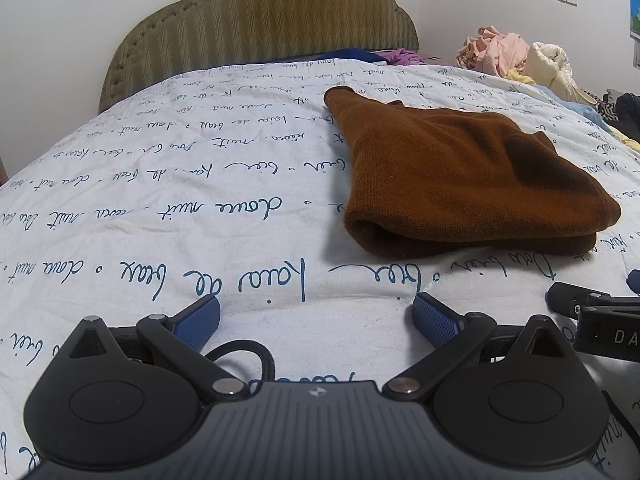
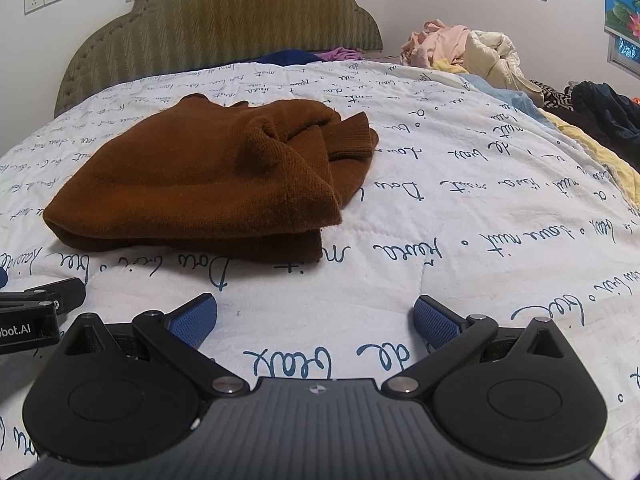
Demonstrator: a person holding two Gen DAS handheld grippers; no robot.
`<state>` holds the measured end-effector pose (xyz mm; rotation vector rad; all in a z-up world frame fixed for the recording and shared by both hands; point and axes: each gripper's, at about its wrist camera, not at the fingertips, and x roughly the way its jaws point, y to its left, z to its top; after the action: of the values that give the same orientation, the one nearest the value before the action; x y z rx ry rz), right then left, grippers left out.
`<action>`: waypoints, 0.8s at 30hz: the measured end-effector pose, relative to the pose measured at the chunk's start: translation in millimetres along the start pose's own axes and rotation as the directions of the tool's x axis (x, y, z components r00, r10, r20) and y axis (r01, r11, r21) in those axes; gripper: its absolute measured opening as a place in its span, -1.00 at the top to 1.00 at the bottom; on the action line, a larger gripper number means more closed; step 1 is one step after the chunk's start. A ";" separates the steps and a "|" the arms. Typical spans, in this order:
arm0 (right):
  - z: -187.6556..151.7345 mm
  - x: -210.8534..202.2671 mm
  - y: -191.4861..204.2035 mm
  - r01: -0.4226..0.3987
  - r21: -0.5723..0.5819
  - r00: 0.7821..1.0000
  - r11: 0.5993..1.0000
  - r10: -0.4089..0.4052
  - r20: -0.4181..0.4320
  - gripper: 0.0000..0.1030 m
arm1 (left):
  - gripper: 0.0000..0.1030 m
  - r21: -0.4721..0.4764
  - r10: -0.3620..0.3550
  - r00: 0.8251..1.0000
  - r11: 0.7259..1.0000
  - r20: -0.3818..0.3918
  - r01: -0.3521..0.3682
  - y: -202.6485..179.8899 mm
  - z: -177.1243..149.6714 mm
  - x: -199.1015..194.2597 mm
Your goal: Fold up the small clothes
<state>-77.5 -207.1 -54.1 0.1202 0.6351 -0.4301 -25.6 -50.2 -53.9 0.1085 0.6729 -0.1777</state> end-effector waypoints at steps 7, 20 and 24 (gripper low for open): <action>-0.1 0.1 0.1 0.001 -0.001 1.000 1.000 -0.001 0.000 -1.00 | -1.00 0.000 0.001 1.000 1.000 0.000 -0.001 -0.6 -0.1 -0.3; 5.2 -13.2 2.8 -0.015 0.006 0.999 1.000 0.015 -0.028 -1.00 | -1.00 0.013 -0.061 0.995 0.998 -0.077 0.062 2.2 9.5 -14.7; 8.1 -22.0 6.3 -0.030 -0.004 0.999 1.000 0.030 -0.028 -1.00 | -1.00 -0.005 -0.072 0.994 0.997 -0.081 0.071 6.9 13.7 -23.4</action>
<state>-86.3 -195.7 -34.6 0.1316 0.6610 -0.3989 -33.8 -42.6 -28.3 0.0895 0.7581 -0.2423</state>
